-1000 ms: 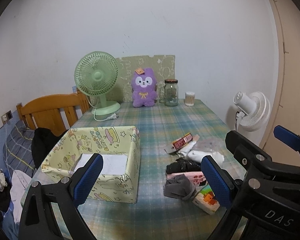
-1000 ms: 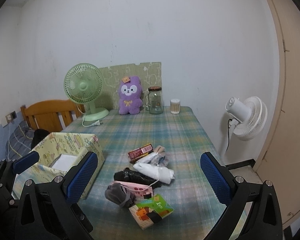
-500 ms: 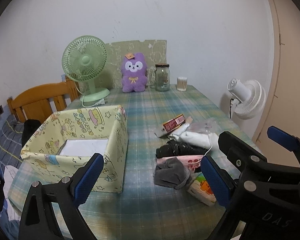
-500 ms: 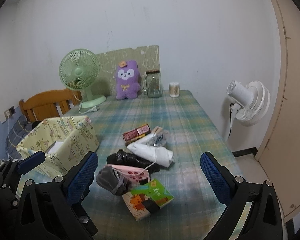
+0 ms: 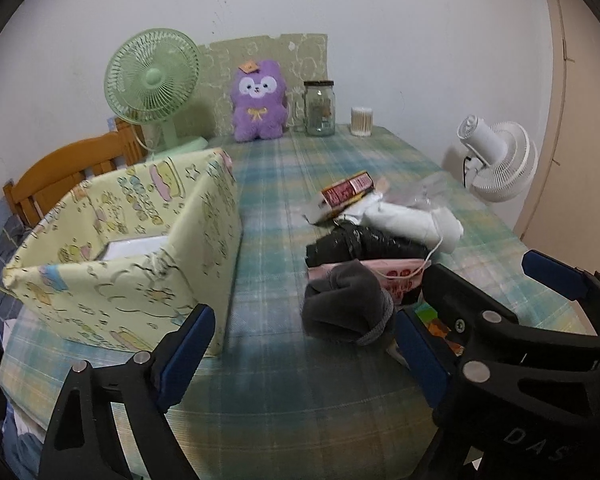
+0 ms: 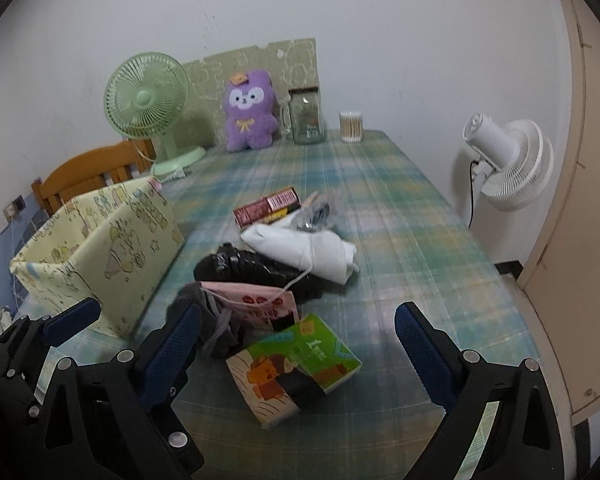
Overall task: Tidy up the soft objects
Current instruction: 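Move both tools toward the pile of items on the table, then close the left gripper on the dark grey sock and lift it, then grasp the green tissue pack with the right gripper while the left holds the sock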
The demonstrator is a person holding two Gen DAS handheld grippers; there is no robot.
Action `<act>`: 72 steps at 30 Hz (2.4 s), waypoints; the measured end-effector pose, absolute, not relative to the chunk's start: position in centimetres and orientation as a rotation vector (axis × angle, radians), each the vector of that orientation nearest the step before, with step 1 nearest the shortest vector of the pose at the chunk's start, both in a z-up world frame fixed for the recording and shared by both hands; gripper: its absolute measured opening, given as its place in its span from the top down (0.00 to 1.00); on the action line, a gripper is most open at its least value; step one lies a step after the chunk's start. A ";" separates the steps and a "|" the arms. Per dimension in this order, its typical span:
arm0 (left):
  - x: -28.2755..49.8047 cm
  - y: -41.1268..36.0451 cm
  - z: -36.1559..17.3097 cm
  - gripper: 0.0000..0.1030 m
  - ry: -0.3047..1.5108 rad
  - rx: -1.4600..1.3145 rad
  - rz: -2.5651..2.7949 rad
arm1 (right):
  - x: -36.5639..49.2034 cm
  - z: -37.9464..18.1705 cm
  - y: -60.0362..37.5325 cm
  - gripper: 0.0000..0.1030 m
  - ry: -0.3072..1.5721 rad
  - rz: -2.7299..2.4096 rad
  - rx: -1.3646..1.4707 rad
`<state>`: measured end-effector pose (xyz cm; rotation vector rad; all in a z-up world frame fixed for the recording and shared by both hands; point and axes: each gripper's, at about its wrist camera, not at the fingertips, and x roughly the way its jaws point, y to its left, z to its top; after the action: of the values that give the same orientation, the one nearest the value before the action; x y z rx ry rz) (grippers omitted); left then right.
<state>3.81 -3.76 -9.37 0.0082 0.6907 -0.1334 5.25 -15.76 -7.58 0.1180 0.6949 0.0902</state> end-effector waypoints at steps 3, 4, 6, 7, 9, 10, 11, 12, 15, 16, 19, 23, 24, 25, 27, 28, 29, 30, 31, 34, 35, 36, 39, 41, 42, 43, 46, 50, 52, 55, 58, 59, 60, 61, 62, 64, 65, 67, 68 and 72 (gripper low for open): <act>4.2 -4.1 -9.8 0.13 0.707 0.009 -0.151 | 5.5 -8.0 -16.0 0.04 0.712 0.083 0.124; 4.4 -4.2 -10.0 0.13 0.711 0.008 -0.158 | 5.6 -8.2 -16.0 0.04 0.718 0.081 0.125; 4.6 -4.4 -10.2 0.14 0.715 0.007 -0.167 | 5.8 -8.4 -16.3 0.04 0.727 0.075 0.128; 4.7 -4.5 -10.3 0.19 0.713 0.002 -0.163 | 6.0 -8.6 -16.4 0.04 0.731 0.072 0.130; 5.2 -4.7 -10.7 0.24 0.721 -0.011 -0.158 | 6.4 -8.8 -16.4 0.04 0.740 0.066 0.125; 5.4 -4.8 -10.9 0.25 0.728 -0.020 -0.172 | 6.5 -9.0 -16.4 0.04 0.747 0.070 0.127; 5.7 -4.8 -11.0 0.25 0.736 -0.025 -0.184 | 6.6 -9.1 -16.4 0.04 0.750 0.071 0.130; 5.7 -4.9 -11.1 0.26 0.739 -0.027 -0.194 | 6.7 -9.2 -16.5 0.04 0.754 0.072 0.134; 5.9 -5.5 -11.1 0.28 0.740 -0.018 -0.211 | 7.1 -9.4 -16.5 0.04 0.762 0.068 0.133; 6.0 -5.6 -11.1 0.31 0.743 -0.018 -0.221 | 7.2 -9.5 -16.5 0.04 0.766 0.068 0.134; 6.2 -6.1 -11.1 0.42 0.742 -0.014 -0.242 | 7.4 -9.6 -16.7 0.04 0.769 0.067 0.137; 5.6 -6.1 -10.7 0.50 0.719 -0.020 -0.240 | 7.3 -9.2 -16.4 0.04 0.761 0.083 0.131; 5.5 -5.9 -10.7 0.51 0.720 -0.023 -0.240 | 7.3 -9.1 -16.3 0.04 0.758 0.086 0.128; 5.3 -5.7 -10.5 0.51 0.719 -0.024 -0.235 | 7.2 -9.0 -16.2 0.04 0.755 0.089 0.127; 5.1 -5.4 -10.4 0.52 0.713 -0.017 -0.218 | 6.9 -8.8 -16.0 0.04 0.750 0.099 0.129; 4.9 -5.2 -10.3 0.53 0.709 -0.014 -0.210 | 6.8 -8.7 -16.0 0.04 0.748 0.104 0.131; 4.6 -5.0 -10.1 0.53 0.706 -0.010 -0.205 | 6.6 -8.6 -15.9 0.04 0.746 0.107 0.131; 4.4 -4.9 -10.1 0.53 0.705 -0.005 -0.197 | 6.5 -8.5 -15.7 0.04 0.743 0.109 0.127; 4.1 -4.7 -10.0 0.54 0.706 0.004 -0.187 | 6.4 -8.6 -15.6 0.04 0.743 0.110 0.122; 3.4 -4.2 -10.1 0.54 0.708 0.022 -0.163 | 5.9 -8.6 -15.1 0.04 0.746 0.123 0.121; 3.2 -4.0 -10.1 0.54 0.713 0.025 -0.156 | 5.8 -8.7 -15.0 0.04 0.748 0.128 0.120; 3.0 -3.8 -10.1 0.54 0.716 0.027 -0.151 | 5.7 -8.8 -14.8 0.04 0.749 0.130 0.119; 2.8 -3.6 -10.2 0.54 0.725 0.039 -0.133 | 5.4 -8.7 -14.5 0.04 0.756 0.139 0.114; 2.9 -3.7 -10.3 0.54 0.737 0.044 -0.138 | 5.3 -8.8 -14.4 0.04 0.760 0.146 0.108; 3.0 -3.8 -10.4 0.54 0.743 0.043 -0.144 | 5.4 -8.9 -14.4 0.04 0.766 0.144 0.103; 3.2 -3.9 -10.6 0.54 0.750 0.046 -0.146 | 5.5 -9.1 -14.4 0.04 0.771 0.139 0.101; 3.5 -4.4 -11.0 0.54 0.739 0.073 -0.133 | 6.2 -9.6 -14.9 0.04 0.793 0.125 0.121; 4.1 -4.8 -11.5 0.52 0.726 0.103 -0.120 | 7.1 -10.4 -15.3 0.05 0.815 0.117 0.140; 4.6 -5.0 -11.9 0.51 0.729 0.115 -0.122 | 7.5 -10.7 -15.4 0.06 0.825 0.111 0.141; 5.7 -4.9 -13.1 0.51 0.797 0.088 -0.153 | 8.1 -11.8 -15.1 0.10 0.874 0.107 0.125; 6.2 -4.6 -13.5 0.52 0.808 0.072 -0.158 | 8.2 -12.2 -15.1 0.11 0.866 0.115 0.158; 6.2 -4.6 -13.6 0.52 0.808 0.074 -0.158 | 8.2 -12.2 -15.0 0.13 0.861 0.117 0.153; 6.3 -4.6 -13.7 0.52 0.804 0.075 -0.158 | 8.2 -12.2 -14.9 0.15 0.856 0.124 0.155; 6.3 -4.6 -13.7 0.52 0.801 0.076 -0.157 | 8.3 -12.2 -14.9 0.16 0.856 0.127 0.158; 6.4 -4.6 -13.8 0.53 0.800 0.078 -0.158 | 8.2 -12.2 -14.8 0.25 0.851 0.129 0.157; 6.3 -4.8 -13.8 0.54 0.798 0.088 -0.159 | 8.3 -12.2 -14.4 0.33 0.856 0.118 0.141; 6.2 -4.9 -13.9 0.55 0.794 0.096 -0.158 | 8.3 -12.2 -14.3 0.35 0.858 0.113 0.139; 6.1 -4.9 -13.8 0.57 0.795 0.097 -0.166 | 8.3 -12.2 -14.2 0.39 0.857 0.110 0.138; 6.1 -4.8 -13.7 0.57 0.796 0.091 -0.169 | 8.2 -12.1 -14.2 0.41 0.854 0.104 0.138; 5.9 -4.6 -13.3 0.59 0.791 0.081 -0.172 | 8.0 -11.6 -14.2 0.50 0.838 0.094 0.126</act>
<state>5.93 -4.56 -13.30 0.0809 0.7907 -0.1721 8.05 -14.20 -11.58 0.1258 0.8384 0.0942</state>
